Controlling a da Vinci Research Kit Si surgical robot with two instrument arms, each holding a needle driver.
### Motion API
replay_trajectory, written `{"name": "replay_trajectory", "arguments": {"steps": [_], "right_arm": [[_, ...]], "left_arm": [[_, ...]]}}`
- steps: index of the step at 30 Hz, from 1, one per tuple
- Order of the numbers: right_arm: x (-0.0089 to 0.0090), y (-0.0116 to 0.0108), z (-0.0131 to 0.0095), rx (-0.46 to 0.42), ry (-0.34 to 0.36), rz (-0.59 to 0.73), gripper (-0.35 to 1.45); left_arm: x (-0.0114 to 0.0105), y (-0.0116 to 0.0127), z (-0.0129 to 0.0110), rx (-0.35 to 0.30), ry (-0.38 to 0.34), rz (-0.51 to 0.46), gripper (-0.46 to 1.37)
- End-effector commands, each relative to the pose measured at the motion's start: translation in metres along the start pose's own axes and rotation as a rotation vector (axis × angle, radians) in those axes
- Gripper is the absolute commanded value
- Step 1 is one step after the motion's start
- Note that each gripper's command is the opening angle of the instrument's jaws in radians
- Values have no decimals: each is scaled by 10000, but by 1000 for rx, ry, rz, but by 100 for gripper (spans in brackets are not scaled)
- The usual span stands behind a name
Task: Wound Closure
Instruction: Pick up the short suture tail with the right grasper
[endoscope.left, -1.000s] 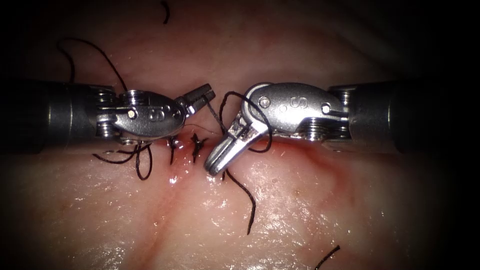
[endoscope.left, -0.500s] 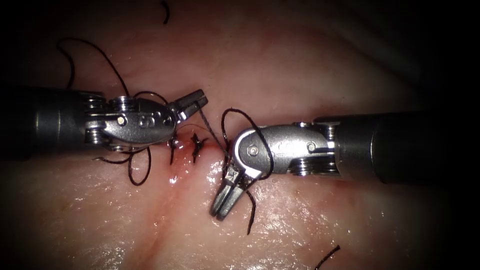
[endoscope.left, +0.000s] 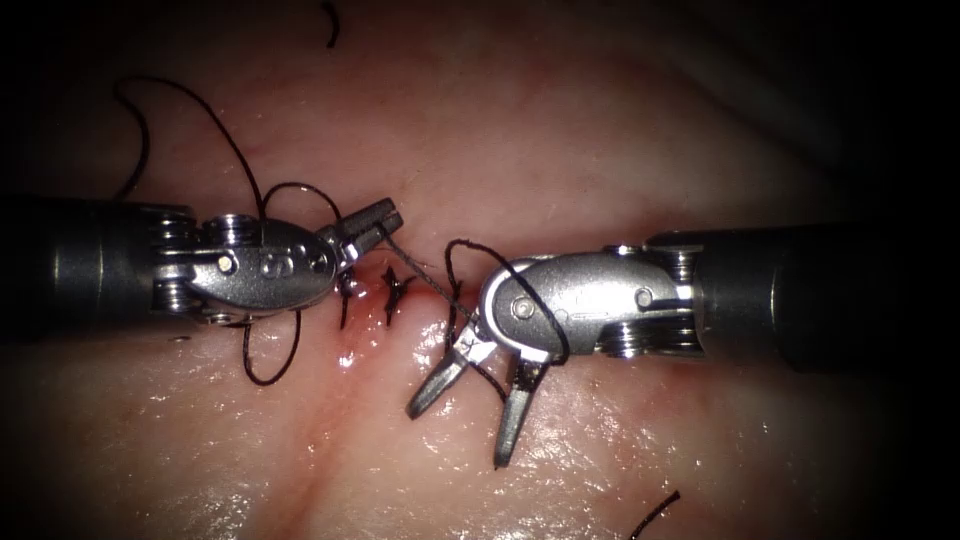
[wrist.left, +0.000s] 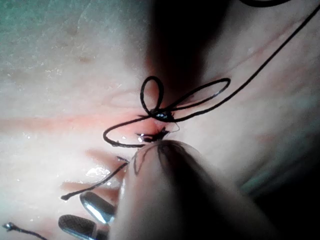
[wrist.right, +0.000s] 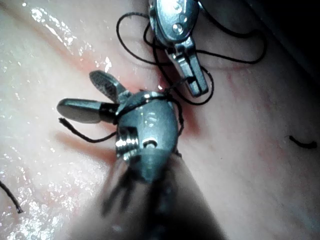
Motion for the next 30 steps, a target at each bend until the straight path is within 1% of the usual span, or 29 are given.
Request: {"name": "replay_trajectory", "arguments": {"steps": [1,9,12,14,16,17,19,20,21,22,24,26,30], "right_arm": [[-2,-2,1,9,-14,-2,116],[-20,-9,12,16,-49,-11,115],[-24,-6,15,13,-52,-10,109],[-25,-4,17,17,-77,-7,107],[-26,-3,18,17,-83,-7,105],[-26,-3,19,18,-87,-7,101],[-26,-3,19,25,-88,-7,83],[-26,-4,19,48,-92,-5,42],[-27,-5,18,60,-101,-4,22],[-27,-6,18,88,-128,-1,-6],[-28,-8,19,120,-164,0,-35],[-29,-9,19,143,-179,-4,-35],[-31,-7,15,161,-176,-22,-35]], "left_arm": [[0,-1,1,-7,-2,-2,-35],[2,-6,0,-7,-2,1,-35],[2,-7,-2,-5,-3,2,-35],[2,-8,-3,-4,-3,3,-35],[2,-9,-3,-3,-3,3,-35],[2,-9,-4,-3,-3,3,-35],[2,-10,-4,-3,-4,3,-35],[2,-10,-5,-2,-4,3,-35],[2,-10,-5,-2,-4,3,-35],[3,-11,-6,-1,-4,4,-35],[3,-11,-7,-2,-7,4,-35],[3,-11,-9,0,-7,5,-35],[5,-16,-17,5,-14,8,-35]]}}
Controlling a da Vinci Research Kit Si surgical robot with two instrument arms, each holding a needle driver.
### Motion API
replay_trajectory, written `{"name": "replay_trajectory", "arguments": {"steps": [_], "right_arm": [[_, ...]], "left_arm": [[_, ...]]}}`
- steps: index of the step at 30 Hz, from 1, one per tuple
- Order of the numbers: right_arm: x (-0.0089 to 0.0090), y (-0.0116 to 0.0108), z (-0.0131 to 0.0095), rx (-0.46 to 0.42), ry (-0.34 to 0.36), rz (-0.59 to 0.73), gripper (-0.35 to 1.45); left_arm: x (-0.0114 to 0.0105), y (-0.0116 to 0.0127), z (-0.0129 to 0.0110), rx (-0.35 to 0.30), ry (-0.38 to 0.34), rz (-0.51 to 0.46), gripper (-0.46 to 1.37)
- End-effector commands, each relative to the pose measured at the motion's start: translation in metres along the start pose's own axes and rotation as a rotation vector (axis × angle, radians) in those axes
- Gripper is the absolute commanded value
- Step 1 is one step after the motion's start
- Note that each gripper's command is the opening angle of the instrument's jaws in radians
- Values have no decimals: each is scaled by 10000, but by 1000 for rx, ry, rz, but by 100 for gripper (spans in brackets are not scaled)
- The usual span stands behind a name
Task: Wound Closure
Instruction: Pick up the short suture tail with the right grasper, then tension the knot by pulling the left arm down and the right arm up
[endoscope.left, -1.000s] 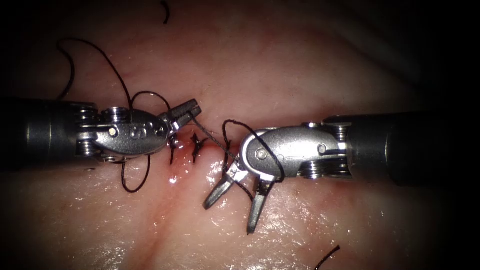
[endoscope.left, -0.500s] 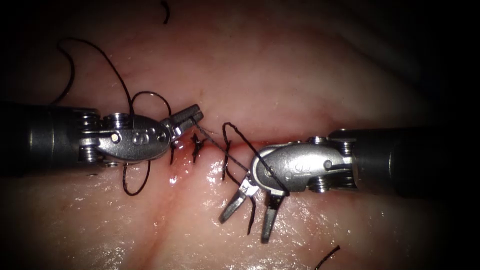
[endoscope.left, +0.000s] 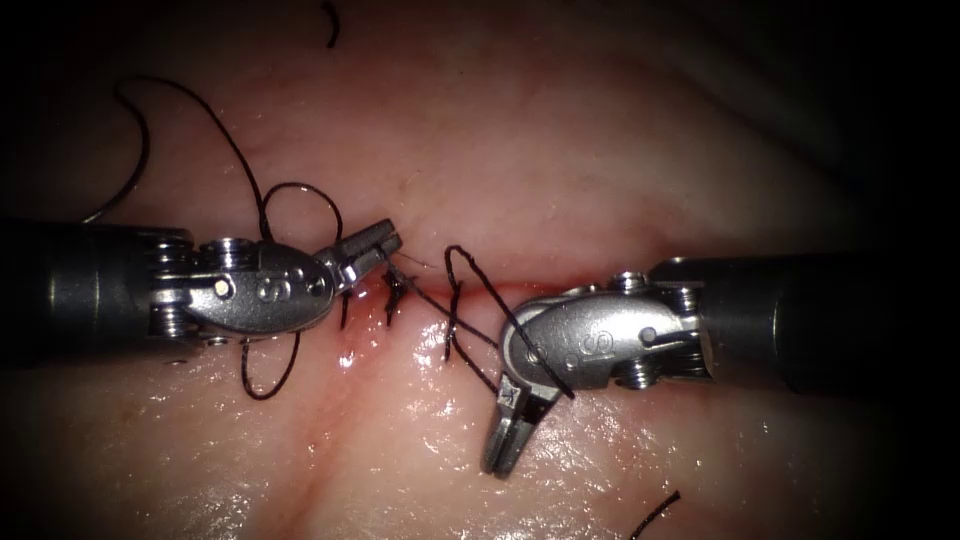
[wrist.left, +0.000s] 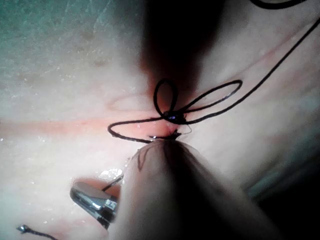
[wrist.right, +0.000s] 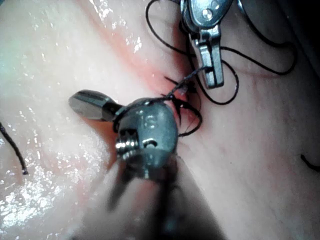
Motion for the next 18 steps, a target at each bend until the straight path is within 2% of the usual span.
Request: {"name": "replay_trajectory", "arguments": {"steps": [1,4,7,15,18], "right_arm": [[-1,3,-2,-7,3,-1,-35],[-2,6,-9,-28,5,2,-35],[-2,11,-20,-75,41,0,-35],[2,19,-38,-189,215,52,-35],[1,23,-42,-223,250,97,-35]], "left_arm": [[1,-2,-4,-4,-4,1,-35],[2,-6,-13,6,-11,5,-35],[6,-16,-28,17,-21,12,-35],[17,-36,-62,22,-10,24,-35],[21,-45,-69,24,-10,43,-35]]}}
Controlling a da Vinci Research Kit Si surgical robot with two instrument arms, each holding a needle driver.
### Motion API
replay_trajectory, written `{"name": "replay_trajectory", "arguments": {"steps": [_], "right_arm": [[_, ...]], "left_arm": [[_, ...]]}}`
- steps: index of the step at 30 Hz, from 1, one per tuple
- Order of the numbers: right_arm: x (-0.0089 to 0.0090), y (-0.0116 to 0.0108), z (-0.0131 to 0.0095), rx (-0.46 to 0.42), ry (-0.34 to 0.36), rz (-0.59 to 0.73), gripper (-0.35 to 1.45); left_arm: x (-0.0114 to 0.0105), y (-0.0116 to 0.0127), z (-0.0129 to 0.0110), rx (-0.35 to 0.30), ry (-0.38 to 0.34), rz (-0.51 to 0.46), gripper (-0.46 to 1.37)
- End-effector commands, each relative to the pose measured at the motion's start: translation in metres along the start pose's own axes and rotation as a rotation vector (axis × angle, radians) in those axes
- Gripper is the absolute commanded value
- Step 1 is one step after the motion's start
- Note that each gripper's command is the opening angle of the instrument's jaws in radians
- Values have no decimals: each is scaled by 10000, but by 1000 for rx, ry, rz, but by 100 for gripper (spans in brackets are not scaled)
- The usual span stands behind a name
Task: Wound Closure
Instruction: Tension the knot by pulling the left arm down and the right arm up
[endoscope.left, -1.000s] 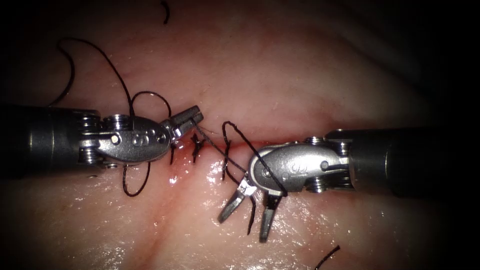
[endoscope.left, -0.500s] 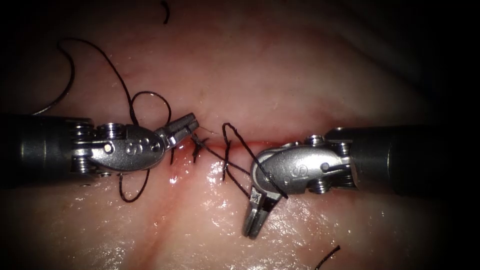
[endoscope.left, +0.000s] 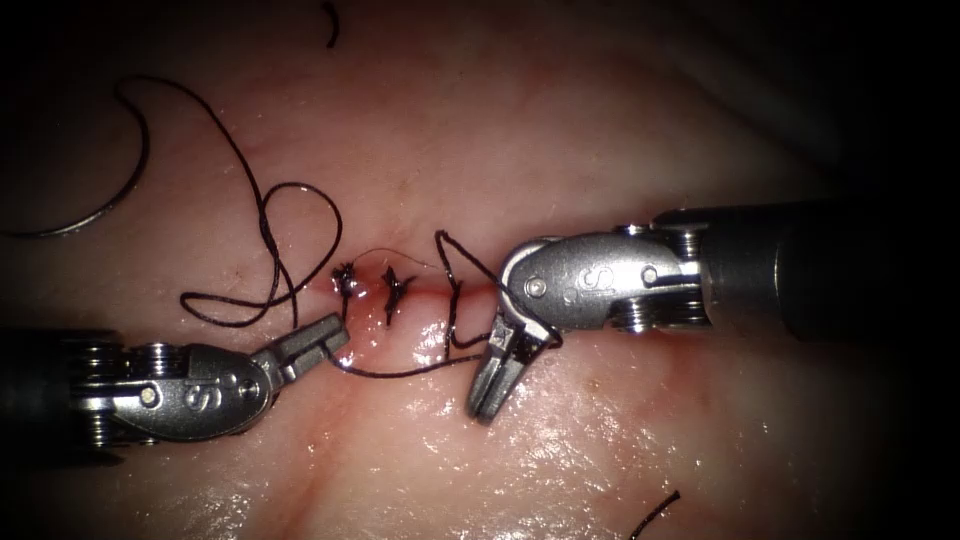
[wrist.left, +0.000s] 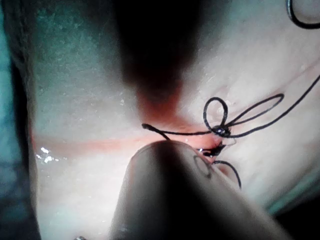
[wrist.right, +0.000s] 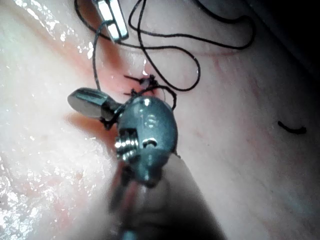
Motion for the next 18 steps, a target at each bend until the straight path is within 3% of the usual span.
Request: {"name": "replay_trajectory", "arguments": {"steps": [1,7,18], "right_arm": [[-1,2,1,-22,22,20,-35],[-7,13,-11,-92,85,73,-35],[-12,23,-38,-151,116,112,-35]], "left_arm": [[1,-4,-3,-8,1,7,-35],[6,-33,-21,1,-4,28,-35],[4,-72,-71,24,-3,76,-35]]}}
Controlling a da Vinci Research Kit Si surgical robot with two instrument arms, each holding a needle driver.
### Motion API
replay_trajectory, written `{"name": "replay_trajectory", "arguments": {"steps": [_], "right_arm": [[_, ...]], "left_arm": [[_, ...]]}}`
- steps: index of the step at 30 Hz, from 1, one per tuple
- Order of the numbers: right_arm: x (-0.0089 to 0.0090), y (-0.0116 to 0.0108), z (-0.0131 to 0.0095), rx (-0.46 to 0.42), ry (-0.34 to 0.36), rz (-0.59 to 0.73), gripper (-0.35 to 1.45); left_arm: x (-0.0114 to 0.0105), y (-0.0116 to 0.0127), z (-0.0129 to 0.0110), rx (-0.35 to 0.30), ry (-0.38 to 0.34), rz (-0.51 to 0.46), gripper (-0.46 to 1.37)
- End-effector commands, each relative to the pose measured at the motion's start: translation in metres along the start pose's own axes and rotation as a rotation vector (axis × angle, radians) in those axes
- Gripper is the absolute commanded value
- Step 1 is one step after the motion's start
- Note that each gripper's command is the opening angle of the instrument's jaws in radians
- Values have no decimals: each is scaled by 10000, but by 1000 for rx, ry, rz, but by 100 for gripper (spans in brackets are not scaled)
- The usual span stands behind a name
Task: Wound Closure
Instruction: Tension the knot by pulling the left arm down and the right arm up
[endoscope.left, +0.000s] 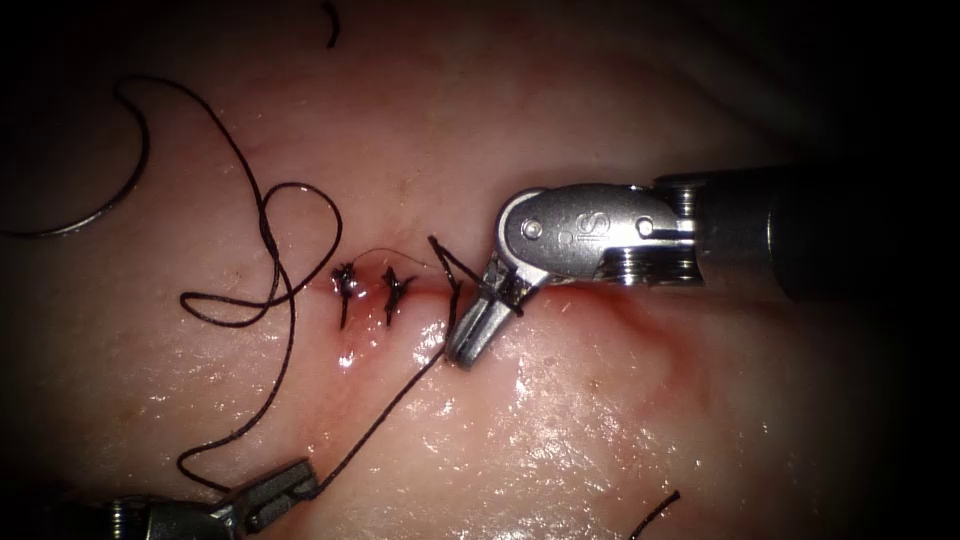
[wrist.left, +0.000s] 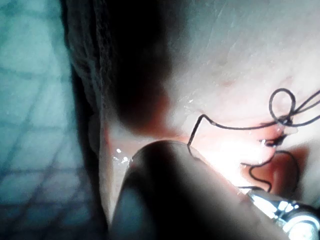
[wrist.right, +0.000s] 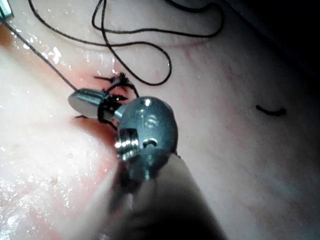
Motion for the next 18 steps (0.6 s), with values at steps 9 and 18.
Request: {"name": "replay_trajectory", "arguments": {"steps": [9,18], "right_arm": [[-5,11,-17,-60,13,39,-35],[-16,27,-39,-127,11,93,-35]], "left_arm": [[-6,-31,-44,22,-12,27,-35],[-24,-58,-89,35,-35,32,-35]]}}
